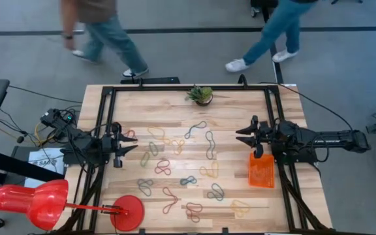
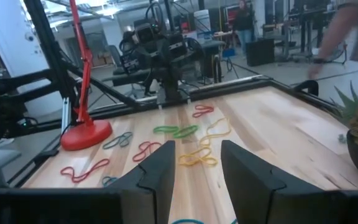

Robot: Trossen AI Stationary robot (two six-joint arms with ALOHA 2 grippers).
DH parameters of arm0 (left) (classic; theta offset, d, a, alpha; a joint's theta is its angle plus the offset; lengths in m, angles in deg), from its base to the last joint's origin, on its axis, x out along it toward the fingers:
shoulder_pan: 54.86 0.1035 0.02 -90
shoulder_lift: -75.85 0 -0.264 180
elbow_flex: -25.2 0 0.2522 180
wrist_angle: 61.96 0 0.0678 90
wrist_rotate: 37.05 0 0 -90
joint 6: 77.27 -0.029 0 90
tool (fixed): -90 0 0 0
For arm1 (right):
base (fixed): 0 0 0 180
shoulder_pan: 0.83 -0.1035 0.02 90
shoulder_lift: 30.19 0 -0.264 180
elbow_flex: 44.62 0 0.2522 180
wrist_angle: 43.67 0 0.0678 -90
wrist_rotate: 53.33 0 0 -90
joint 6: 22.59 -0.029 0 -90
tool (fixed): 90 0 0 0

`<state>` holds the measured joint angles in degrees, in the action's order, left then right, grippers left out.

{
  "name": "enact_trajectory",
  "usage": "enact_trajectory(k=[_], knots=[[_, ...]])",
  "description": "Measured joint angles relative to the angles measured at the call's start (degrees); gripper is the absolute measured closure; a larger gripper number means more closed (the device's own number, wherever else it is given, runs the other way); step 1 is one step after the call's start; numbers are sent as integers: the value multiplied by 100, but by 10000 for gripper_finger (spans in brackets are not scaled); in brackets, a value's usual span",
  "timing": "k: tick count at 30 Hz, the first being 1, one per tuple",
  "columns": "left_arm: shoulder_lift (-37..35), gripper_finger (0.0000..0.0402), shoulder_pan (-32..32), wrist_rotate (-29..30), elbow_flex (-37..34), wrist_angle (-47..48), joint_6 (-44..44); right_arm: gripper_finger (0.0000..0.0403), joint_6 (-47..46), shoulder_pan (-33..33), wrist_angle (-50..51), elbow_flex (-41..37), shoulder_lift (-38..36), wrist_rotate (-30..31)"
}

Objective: Pick and place rubber bands into bin
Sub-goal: Put the blue rubber band into the orange basket

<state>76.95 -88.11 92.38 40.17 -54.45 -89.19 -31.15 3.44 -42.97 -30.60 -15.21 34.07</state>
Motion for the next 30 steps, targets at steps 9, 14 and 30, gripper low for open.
enact_trajectory(k=[9, 14, 30], knots=[[1, 304, 0, 69, 7, -57, 332, 280, 4, 0, -464, 0, -4, 514], [2, 304, 0, 349, 9, 95, 847, 280, 184, 0, -647, 0, 0, 610], [0, 304, 0, 990, 13, -13, 1397, 280, 905, 15, -1524, 0, 0, 649]])
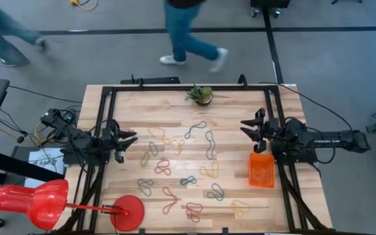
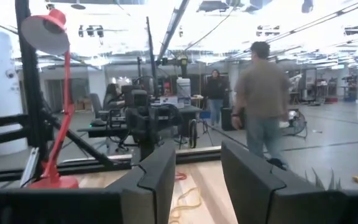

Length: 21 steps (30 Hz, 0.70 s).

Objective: Pick and place rubber bands into bin
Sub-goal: Put the blue rubber band into the orange basket

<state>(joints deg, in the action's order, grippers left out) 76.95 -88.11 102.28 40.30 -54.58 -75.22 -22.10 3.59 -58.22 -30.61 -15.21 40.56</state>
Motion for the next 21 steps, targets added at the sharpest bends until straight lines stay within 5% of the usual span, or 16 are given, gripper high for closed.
enact_trajectory(k=[12, 21], knots=[[0, 315, 0, 408, 47, -1309, -446, 280, 591, 25, -520, 2, -1, 36], [154, 360, 0, 888, 975, -412, -1067, 280, 599, 23, -490, 2, -1, 371]])
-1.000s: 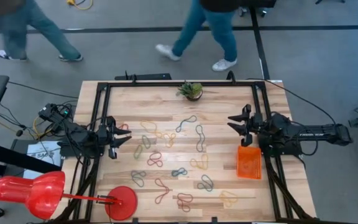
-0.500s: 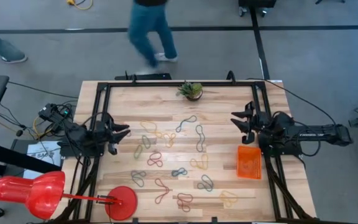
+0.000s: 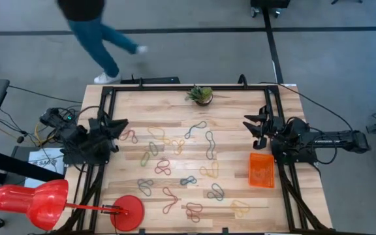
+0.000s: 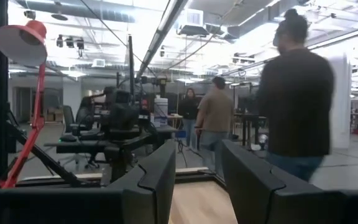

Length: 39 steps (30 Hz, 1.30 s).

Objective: Pick and place rubber bands into bin
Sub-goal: Put the blue rubber band into the orange basket

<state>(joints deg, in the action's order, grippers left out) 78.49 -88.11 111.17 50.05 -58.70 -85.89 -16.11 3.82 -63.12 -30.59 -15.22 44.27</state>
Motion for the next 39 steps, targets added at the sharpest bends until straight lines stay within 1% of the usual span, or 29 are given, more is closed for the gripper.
enact_trajectory(k=[3, 6, 12, 15, 17, 20, 23, 26, 27, 30, 32, 34, 39], knots=[[196, 367, -1, 61, 440, 900, 197, 280, -1, 1, 2, 0, 1, 4], [483, 363, 0, 13, 832, 1596, 474, 280, -77, 1, -1, 0, 1, 0], [1300, 334, 0, 80, 1546, 1994, 494, 280, -46, 1, -30, 81, 40, 25], [1681, 319, 63, 389, 1982, 2285, 491, 280, -4, -1, -32, 474, 330, -20], [1881, 314, 160, 594, 2319, 2446, 497, 280, 33, 1, 117, 910, 646, -20], [2075, 313, 359, 692, 2838, 2672, 575, 281, 111, 1, 1120, 1838, 1372, -2], [2260, 317, 563, 368, 3118, 2917, 756, 281, 5, 1, 2370, 2804, 2439, 352], [2470, 319, 729, -150, 3091, 3397, 1305, 281, -570, 3, 3521, 3475, 3500, 824], [2568, 319, 780, -263, 3048, 3630, 1587, 281, -788, 3, 3904, 3648, 3810, 889], [2906, 320, 893, -335, 2788, 4053, 2404, 281, -1350, 1, 4729, 4027, 4692, 885], [3092, 320, 948, -371, 2609, 4169, 2791, 281, -1583, 1, 5070, 4198, 5224, 881], [3300, 320, 982, -400, 2467, 4113, 3098, 281, -1699, 28, 5139, 4299, 5731, 875], [3774, 320, 1026, -382, 2275, 3927, 3473, 281, -1947, 214, 5121, 4568, 6924, 304]])
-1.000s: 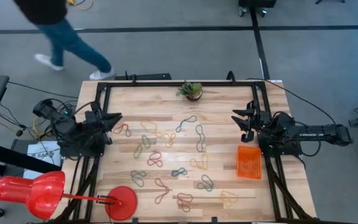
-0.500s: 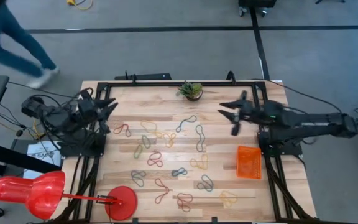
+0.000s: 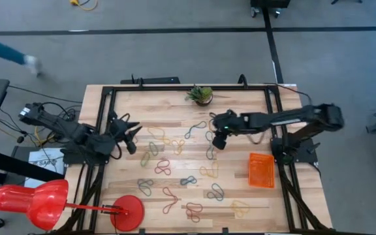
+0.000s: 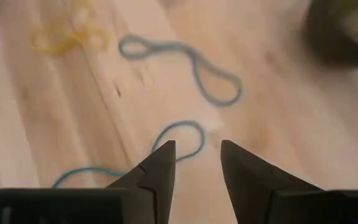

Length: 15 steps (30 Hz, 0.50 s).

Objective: Pick and place rubber bands into bin
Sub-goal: Put the blue rubber band into the orange basket

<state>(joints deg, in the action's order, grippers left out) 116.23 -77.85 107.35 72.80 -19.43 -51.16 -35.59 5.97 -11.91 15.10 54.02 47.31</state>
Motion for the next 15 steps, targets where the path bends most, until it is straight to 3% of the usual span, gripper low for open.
enact_trajectory(k=[8, 15], knots=[[331, 320, -1, 30, -2, -14, 152, 281, -209, 398, 1, 398, 1335, -328], [324, 320, -3, 39, -2, -10, 168, 281, -206, 522, 43, 657, 1795, -522]])
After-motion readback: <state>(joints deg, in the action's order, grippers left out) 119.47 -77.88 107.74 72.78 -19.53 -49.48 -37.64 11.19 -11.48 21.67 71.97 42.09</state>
